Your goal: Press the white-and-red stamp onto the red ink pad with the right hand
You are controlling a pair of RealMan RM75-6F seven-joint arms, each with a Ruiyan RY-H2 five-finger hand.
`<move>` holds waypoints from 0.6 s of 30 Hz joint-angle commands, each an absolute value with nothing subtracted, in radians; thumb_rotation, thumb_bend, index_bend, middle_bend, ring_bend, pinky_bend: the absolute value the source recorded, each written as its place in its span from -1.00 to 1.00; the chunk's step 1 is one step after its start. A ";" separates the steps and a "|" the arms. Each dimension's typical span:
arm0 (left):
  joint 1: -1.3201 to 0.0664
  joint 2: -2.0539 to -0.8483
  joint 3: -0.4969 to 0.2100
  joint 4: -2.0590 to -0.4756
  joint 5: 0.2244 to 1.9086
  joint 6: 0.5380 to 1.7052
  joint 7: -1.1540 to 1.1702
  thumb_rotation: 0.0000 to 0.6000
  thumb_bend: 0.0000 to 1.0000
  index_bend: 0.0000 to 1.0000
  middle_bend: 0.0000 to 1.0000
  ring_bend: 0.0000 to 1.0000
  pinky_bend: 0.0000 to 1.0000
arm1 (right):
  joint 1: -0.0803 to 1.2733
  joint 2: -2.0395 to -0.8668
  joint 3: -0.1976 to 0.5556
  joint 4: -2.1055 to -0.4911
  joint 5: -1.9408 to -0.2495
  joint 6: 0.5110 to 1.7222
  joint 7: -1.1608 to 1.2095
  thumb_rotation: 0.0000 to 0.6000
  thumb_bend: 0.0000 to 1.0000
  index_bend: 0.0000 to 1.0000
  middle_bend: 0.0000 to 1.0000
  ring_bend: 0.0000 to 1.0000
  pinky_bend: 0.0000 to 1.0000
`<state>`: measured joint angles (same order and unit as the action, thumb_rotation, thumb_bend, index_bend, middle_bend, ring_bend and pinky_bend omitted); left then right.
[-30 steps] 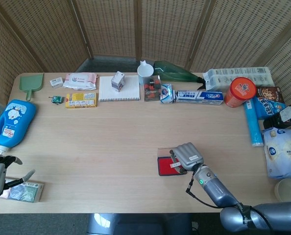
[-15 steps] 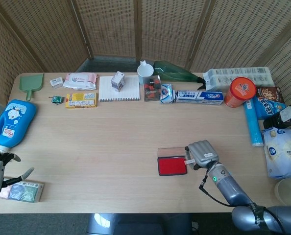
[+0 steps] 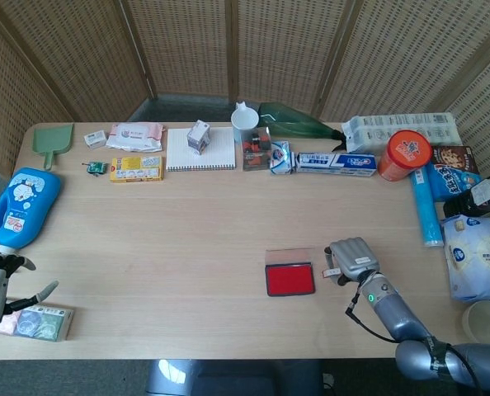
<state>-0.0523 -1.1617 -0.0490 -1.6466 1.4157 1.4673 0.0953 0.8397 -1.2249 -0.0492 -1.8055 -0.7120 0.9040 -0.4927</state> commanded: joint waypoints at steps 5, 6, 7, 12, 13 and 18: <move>-0.054 -1.162 -0.048 -1.649 1.414 1.465 0.099 -0.38 -0.77 -0.13 -0.18 -0.36 -0.64 | 0.822 -1.257 -0.053 -1.753 -0.716 0.886 -0.475 1.00 -0.17 0.45 1.00 1.00 1.00; -0.054 -1.161 -0.048 -1.649 1.414 1.465 0.099 -0.38 -0.77 -0.13 -0.18 -0.36 -0.64 | 0.820 -1.259 -0.052 -1.748 -0.716 0.884 -0.472 1.00 -0.17 0.45 1.00 1.00 1.00; -0.053 -1.161 -0.048 -1.650 1.413 1.465 0.100 -0.40 -0.77 -0.13 -0.18 -0.36 -0.64 | 0.819 -1.261 -0.051 -1.743 -0.716 0.881 -0.468 1.00 -0.17 0.45 1.00 1.00 1.00; -0.054 -1.160 -0.047 -1.651 1.413 1.464 0.099 -0.38 -0.77 -0.13 -0.18 -0.36 -0.64 | 0.813 -1.261 -0.047 -1.727 -0.714 0.867 -0.455 1.00 -0.18 0.45 1.00 1.00 1.00; -0.054 -1.161 -0.047 -1.651 1.413 1.464 0.099 -0.38 -0.77 -0.13 -0.18 -0.36 -0.64 | 0.812 -1.261 -0.046 -1.725 -0.714 0.866 -0.453 1.00 -0.19 0.45 1.00 1.00 1.00; -0.055 -1.163 -0.046 -1.651 1.412 1.462 0.101 -0.38 -0.77 -0.13 -0.19 -0.36 -0.64 | 0.808 -1.259 -0.044 -1.719 -0.717 0.858 -0.446 1.00 -0.19 0.45 1.00 1.00 1.00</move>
